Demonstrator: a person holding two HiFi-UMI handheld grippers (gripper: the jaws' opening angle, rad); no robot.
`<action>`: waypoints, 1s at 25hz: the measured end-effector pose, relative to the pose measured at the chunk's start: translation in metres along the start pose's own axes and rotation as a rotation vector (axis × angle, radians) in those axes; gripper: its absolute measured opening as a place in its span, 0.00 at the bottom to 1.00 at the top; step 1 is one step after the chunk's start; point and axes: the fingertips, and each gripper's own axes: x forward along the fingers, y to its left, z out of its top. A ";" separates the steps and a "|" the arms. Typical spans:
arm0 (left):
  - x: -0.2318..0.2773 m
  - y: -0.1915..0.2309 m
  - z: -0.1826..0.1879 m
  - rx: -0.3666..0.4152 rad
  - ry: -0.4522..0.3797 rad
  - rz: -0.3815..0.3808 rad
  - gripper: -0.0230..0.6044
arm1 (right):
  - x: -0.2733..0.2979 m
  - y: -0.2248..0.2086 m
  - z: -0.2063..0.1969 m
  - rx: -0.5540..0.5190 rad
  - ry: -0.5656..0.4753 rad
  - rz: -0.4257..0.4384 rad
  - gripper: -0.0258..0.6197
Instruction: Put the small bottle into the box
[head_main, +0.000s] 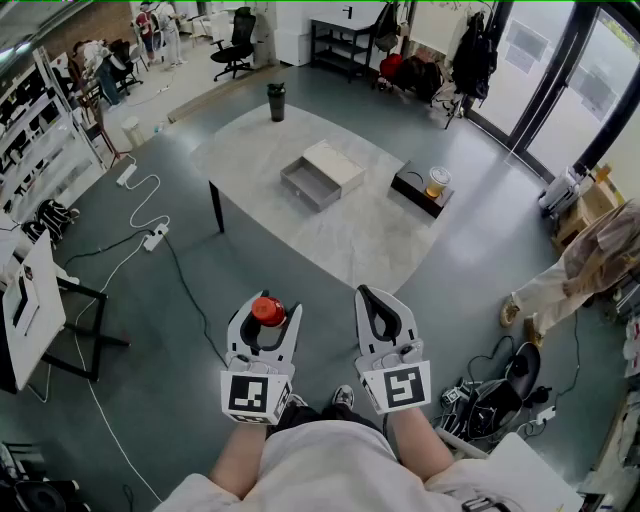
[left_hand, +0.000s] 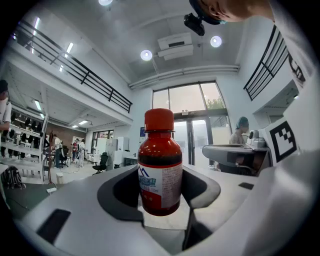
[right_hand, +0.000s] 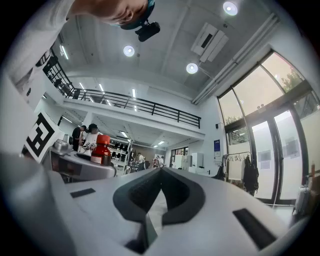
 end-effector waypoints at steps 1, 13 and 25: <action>-0.002 0.002 -0.001 0.002 0.000 -0.003 0.40 | 0.002 0.004 0.002 0.000 -0.004 -0.001 0.08; -0.033 0.069 -0.023 -0.014 0.018 0.031 0.40 | 0.038 0.071 -0.005 0.004 -0.015 0.055 0.08; -0.003 0.118 -0.043 -0.028 0.036 0.042 0.40 | 0.102 0.078 -0.044 0.030 0.050 0.085 0.08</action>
